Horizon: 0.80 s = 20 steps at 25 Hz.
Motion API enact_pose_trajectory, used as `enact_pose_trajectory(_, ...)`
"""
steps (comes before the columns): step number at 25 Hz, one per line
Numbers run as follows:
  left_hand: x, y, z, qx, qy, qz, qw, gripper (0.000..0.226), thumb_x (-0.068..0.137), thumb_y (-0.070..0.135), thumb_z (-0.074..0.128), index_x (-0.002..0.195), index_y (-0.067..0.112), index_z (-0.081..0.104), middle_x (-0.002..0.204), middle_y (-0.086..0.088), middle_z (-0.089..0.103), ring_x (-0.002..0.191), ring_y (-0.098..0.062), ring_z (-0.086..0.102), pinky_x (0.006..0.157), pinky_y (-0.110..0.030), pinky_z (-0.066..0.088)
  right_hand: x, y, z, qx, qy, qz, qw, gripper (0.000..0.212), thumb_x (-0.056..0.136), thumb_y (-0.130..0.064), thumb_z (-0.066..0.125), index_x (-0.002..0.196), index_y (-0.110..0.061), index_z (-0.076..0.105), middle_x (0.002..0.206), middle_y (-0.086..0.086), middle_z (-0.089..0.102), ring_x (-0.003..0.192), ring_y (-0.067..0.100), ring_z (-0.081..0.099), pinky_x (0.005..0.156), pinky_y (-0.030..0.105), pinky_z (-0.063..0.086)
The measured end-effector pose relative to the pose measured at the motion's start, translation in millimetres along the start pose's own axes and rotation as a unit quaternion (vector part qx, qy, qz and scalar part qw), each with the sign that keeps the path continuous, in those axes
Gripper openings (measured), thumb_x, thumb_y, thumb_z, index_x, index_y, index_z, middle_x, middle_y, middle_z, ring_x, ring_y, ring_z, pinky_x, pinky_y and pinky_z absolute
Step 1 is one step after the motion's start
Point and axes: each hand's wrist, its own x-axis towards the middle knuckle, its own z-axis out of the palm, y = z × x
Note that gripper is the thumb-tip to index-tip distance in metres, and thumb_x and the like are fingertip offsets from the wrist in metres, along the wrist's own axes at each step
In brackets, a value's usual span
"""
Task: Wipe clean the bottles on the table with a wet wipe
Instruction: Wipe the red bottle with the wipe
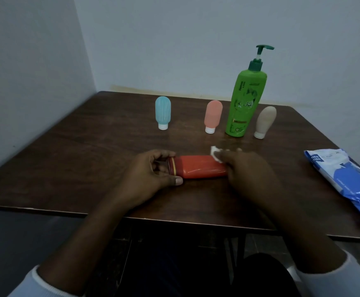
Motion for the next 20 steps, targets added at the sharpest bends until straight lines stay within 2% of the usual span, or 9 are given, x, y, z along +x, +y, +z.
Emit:
enact_pose_trajectory(3,1.0,-0.3,-0.8,-0.04,-0.007,-0.013,0.999,0.066,0.065,0.01,0.097,0.123,0.024,0.07,0.097,-0.004,0.077,0.087,-0.015,0.077,0.073,-0.021,0.06,-0.7,15.5,-7.0,-0.033,-0.013,0.059,0.998,0.05,0.1,-0.019,0.048,0.148,-0.033,0.045,0.145,0.003,0.055,0.13,0.026,0.053,0.104,0.031,0.04)
enact_pose_trajectory(5,1.7,-0.8,-0.7,-0.039,-0.013,-0.016,0.999,0.066,0.064,0.011,0.097,0.122,0.026,0.07,0.097,-0.001,0.077,0.088,-0.013,0.076,0.074,-0.021,0.059,-3.3,-2.8,-5.1,-0.038,-0.017,0.051,0.998,0.056,0.098,-0.016,0.049,0.153,-0.026,0.037,0.151,0.003,0.049,0.135,0.024,0.048,0.11,0.031,0.036)
enact_pose_trajectory(8,0.7,-1.6,-1.3,-0.044,-0.016,-0.015,0.999,0.067,0.061,0.009,0.098,0.121,0.024,0.071,0.1,-0.002,0.079,0.092,-0.017,0.078,0.08,-0.027,0.062,-11.1,-54.6,7.1,0.015,-0.005,-0.032,0.999,0.068,0.097,-0.012,0.05,0.158,-0.02,0.021,0.162,0.005,0.028,0.149,0.021,0.027,0.119,0.027,0.018)
enact_pose_trajectory(10,-0.6,-1.2,-1.4,-0.054,-0.027,-0.004,0.998,0.065,0.063,0.001,0.095,0.121,0.02,0.072,0.105,-0.003,0.08,0.097,-0.021,0.078,0.086,-0.033,0.062,-11.6,-76.9,13.6,0.029,-0.012,-0.105,0.994,0.065,0.098,-0.01,0.046,0.157,-0.017,0.022,0.165,0.005,0.021,0.153,0.019,0.017,0.116,0.018,-0.001)
enact_pose_trajectory(11,-0.9,-0.5,-1.8,-0.055,-0.034,0.001,0.998,0.064,0.064,0.0,0.094,0.122,0.02,0.073,0.107,-0.003,0.08,0.099,-0.022,0.078,0.088,-0.036,0.062,-9.7,-77.9,13.8,0.034,-0.015,-0.123,0.992,0.063,0.098,-0.009,0.046,0.157,-0.017,0.025,0.165,0.005,0.022,0.153,0.019,0.016,0.114,0.017,-0.005)
enact_pose_trajectory(12,-0.9,-0.2,-2.2,-0.051,-0.036,0.001,0.998,0.065,0.065,0.0,0.094,0.122,0.021,0.072,0.108,-0.003,0.08,0.098,-0.021,0.077,0.088,-0.035,0.063,-6.9,-71.2,13.0,0.041,-0.021,-0.116,0.992,0.064,0.097,-0.008,0.048,0.156,-0.019,0.027,0.165,0.003,0.023,0.153,0.019,0.017,0.117,0.019,-0.002)
enact_pose_trajectory(14,-0.9,0.5,-2.5,-0.044,-0.024,-0.011,0.999,0.067,0.063,0.002,0.095,0.122,0.023,0.071,0.106,-0.004,0.078,0.096,-0.019,0.077,0.082,-0.027,0.063,-2.0,-43.7,10.8,0.046,-0.023,-0.06,0.997,0.068,0.094,-0.007,0.054,0.155,-0.026,0.031,0.162,-0.001,0.029,0.151,0.02,0.024,0.122,0.028,0.015)
enact_pose_trajectory(17,-0.6,0.6,-1.2,-0.046,-0.021,-0.02,0.999,0.067,0.065,0.003,0.095,0.124,0.021,0.069,0.105,-0.005,0.076,0.095,-0.015,0.076,0.075,-0.017,0.059,-1.4,6.5,2.8,-0.006,-0.004,0.04,0.999,0.058,0.097,-0.014,0.052,0.15,-0.034,0.041,0.15,0.003,0.051,0.139,0.027,0.045,0.111,0.035,0.037)
enact_pose_trajectory(20,-0.2,1.1,-1.1,-0.04,-0.015,-0.018,0.999,0.068,0.064,0.006,0.096,0.124,0.023,0.069,0.105,-0.002,0.076,0.095,-0.015,0.075,0.075,-0.017,0.058,-1.1,10.4,-4.2,-0.054,-0.011,0.061,0.997,0.047,0.099,-0.02,0.048,0.144,-0.03,0.049,0.135,0.006,0.062,0.12,0.027,0.059,0.098,0.036,0.047)
